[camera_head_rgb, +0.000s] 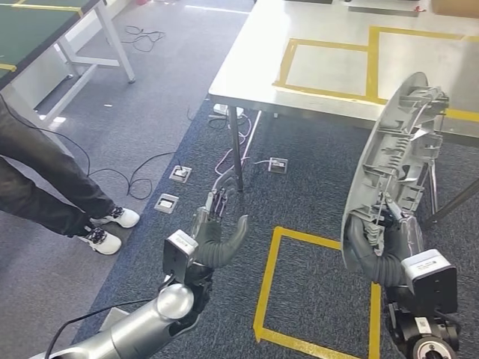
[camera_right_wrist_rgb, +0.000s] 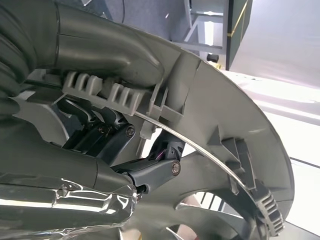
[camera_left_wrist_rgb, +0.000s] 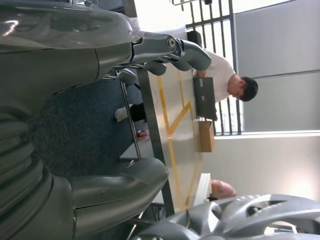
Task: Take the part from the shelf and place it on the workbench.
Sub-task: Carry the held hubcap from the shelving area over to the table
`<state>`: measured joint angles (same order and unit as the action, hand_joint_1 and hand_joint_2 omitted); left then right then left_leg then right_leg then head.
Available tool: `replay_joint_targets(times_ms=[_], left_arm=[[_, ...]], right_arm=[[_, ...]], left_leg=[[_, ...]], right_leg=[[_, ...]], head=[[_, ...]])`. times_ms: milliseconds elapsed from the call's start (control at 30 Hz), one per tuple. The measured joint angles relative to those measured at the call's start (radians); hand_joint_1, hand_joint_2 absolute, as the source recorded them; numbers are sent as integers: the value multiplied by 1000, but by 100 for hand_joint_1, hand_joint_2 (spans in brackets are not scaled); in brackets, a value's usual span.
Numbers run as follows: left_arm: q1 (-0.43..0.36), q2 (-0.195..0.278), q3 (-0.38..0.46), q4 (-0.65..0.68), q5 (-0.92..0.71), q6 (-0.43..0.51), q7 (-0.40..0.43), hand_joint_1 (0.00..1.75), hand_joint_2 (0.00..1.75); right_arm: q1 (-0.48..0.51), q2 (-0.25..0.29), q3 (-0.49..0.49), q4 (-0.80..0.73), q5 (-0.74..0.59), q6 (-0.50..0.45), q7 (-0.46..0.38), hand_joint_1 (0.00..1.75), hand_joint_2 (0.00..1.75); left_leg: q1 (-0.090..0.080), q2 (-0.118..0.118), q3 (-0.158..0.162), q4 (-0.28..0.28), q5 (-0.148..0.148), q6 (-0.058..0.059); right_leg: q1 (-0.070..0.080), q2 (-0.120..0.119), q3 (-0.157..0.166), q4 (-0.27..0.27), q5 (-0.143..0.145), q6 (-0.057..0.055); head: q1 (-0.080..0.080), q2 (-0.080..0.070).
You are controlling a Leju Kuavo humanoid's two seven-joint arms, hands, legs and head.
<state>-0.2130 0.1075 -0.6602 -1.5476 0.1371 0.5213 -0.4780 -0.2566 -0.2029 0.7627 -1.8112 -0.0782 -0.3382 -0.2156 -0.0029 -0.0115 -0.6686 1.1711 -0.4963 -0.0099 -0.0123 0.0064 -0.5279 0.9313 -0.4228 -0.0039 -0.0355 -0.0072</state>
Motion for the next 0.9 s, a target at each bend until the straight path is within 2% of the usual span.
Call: replay_joint_targets(times_ms=[33, 67, 100, 133, 200, 233, 267, 367, 400, 433, 533, 567, 600, 633, 667, 700, 767, 800, 867, 900], left_arm=[[2, 0, 0, 0, 0, 1, 0, 0, 175], [3, 1, 0, 0, 1, 2, 0, 0, 175], [4, 2, 0, 0, 1, 4, 0, 0, 175], [4, 3, 0, 0, 2, 4, 0, 0, 175], [4, 4, 0, 0, 2, 5, 0, 0, 175], [3, 4, 0, 0, 2, 6, 0, 0, 175], [3, 4, -1, 0, 3, 8, 0, 0, 175], [1, 4, -2, 0, 3, 13, 0, 0, 175], [0, 4, -3, 0, 3, 13, 0, 0, 175], [-1, 4, -3, 0, 3, 12, -1, 0, 175], [-1, 3, -5, 0, 3, 4, -3, 0, 175], [-1, 3, -5, 0, 3, 1, -4, 0, 175], [0, 3, -5, 0, 2, 0, -4, 0, 175], [0, 3, -5, 0, 2, -2, -4, 0, 175], [0, 3, -5, 0, 2, -3, -4, 0, 175], [0, 3, -5, 0, 2, -4, -4, 0, 175], [0, 4, -6, 1, 2, -4, -4, 0, 175], [0, 4, -6, 1, 2, -5, -4, 0, 175], [0, 5, -6, 0, 1, -6, -4, 0, 175], [-1, 5, -7, 0, 1, -6, -5, 0, 175]], right_arm=[[0, 0, -1, 0, 0, 1, -3, 175, 175], [1, 0, -3, 1, 0, 2, -5, 175, 175], [1, 0, -5, 1, 0, 1, -7, 175, 175], [1, 0, -7, 2, 0, 0, -9, 175, 175], [1, 0, -11, 3, 1, -2, -10, 175, 175], [1, 0, -14, 3, 1, -3, -12, 175, 175], [1, 0, -17, 4, 2, -4, -13, 175, 175], [0, -1, -32, 4, 7, -16, -13, 175, 175], [-1, -4, -38, 4, 8, -22, -10, 175, 175], [-2, -6, -44, 3, 8, -29, -6, 175, 175], [-5, -18, -65, 1, 14, -52, 11, 175, 175], [-6, -23, -75, 1, 17, -59, 18, 175, 175], [-7, -28, -85, 1, 21, -63, 25, 175, 175], [-10, -32, -95, 1, 22, -65, 31, 175, 175], [-13, -36, -105, 1, 23, -65, 36, 175, 175], [-18, -39, -115, 2, 23, -64, 38, 175, 175], [-29, -44, -131, 4, 23, -65, 41, 175, 175], [-35, -47, -139, 5, 22, -66, 43, 175, 175], [-50, -52, -157, 7, 19, -68, 46, 175, 175], [-59, -54, -167, 9, 16, -69, 47, 175, 175]], left_leg=[[3, 1, -43, 51, -19, -4], [5, 3, -71, 72, -26, -7], [7, 4, -80, 55, -13, -8], [8, 4, -70, 2, 24, -6], [7, 5, -26, -143, 126, 1], [4, 6, -9, -194, 157, 6], [1, 6, 0, -221, 173, 12], [-1, 4, 16, -231, 163, 30], [1, 4, 27, -233, 156, 36], [1, 3, 39, -235, 150, 41], [0, 3, 67, -236, 125, 48], [0, 2, 79, -236, 115, 48], [0, 0, 94, -236, 105, 48], [0, -1, 110, -236, 94, 46], [0, -2, 127, -236, 82, 44], [-2, -3, 141, -234, 71, 41], [-4, -5, 150, -231, 53, 32], [-6, -6, 151, -228, 48, 27], [-7, -6, 150, -220, 41, 18], [-7, -4, 142, -198, 40, 13]], right_leg=[[0, 0, 8, 0, -8, 0], [0, 1, 18, 0, -17, 1], [0, 2, 30, 0, -27, 2], [0, 3, 43, 0, -38, 4], [1, 4, 69, 1, -60, 9], [2, 5, 76, 0, -70, 14], [3, 6, 82, -1, -77, 20], [2, 4, 90, 11, -87, 37], [1, 3, 79, 39, -92, 40], [0, 3, 55, 85, -105, 42], [0, 2, -68, 278, -176, 48], [0, 1, -100, 308, -193, 51], [-1, 1, -115, 303, -192, 54], [-1, 1, -115, 264, -164, 54], [-1, 0, -105, 200, -109, 53], [-1, 0, -96, 128, -42, 51], [3, -1, -83, 35, 38, 40], [5, -2, -82, 20, 48, 33], [4, 0, -67, 18, 46, 19], [2, 0, -59, 14, 43, 14]], head=[[0, 0], [0, 0], [0, 0], [-1, 0], [0, 0], [0, 0], [1, 0], [0, 0], [0, 0], [1, 0], [2, 0], [2, 0], [2, 0], [2, 0], [3, 0], [4, 0], [5, 0], [4, 0], [1, 0], [0, 0]])
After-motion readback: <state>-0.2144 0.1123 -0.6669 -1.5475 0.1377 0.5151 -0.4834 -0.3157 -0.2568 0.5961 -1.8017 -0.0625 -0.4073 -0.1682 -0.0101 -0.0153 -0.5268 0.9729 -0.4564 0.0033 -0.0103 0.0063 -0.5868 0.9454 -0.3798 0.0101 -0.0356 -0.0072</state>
